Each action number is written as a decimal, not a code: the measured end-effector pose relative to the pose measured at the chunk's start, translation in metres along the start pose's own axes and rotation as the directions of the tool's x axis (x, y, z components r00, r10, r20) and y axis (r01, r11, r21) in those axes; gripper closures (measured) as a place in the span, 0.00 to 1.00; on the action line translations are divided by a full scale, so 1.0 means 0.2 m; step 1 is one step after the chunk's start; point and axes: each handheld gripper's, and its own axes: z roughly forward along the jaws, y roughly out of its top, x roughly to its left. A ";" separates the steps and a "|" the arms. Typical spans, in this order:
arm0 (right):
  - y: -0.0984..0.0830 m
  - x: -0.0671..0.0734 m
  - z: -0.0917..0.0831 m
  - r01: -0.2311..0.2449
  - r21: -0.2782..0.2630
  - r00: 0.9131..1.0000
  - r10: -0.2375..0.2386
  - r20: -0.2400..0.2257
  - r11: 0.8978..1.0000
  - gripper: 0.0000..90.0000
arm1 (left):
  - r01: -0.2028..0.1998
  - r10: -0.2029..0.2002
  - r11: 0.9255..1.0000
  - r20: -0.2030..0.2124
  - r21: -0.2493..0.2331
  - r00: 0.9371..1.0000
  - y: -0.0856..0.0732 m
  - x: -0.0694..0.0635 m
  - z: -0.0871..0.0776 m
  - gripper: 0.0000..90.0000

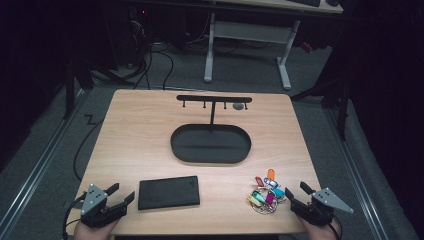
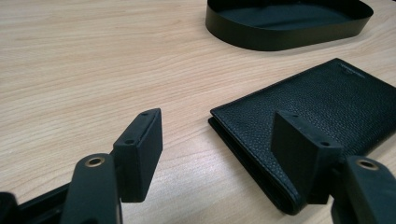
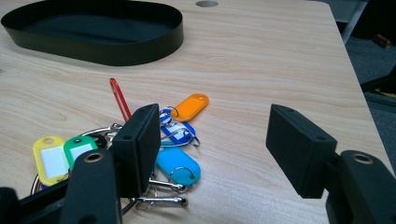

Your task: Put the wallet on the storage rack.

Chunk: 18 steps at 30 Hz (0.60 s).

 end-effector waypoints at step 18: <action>0.01 0.01 0.04 0.026 0.014 1.000 -0.026 -0.012 1.000 0.40 | -0.081 0.083 0.985 -0.001 0.155 0.997 -0.03 -0.03 0.04 0.83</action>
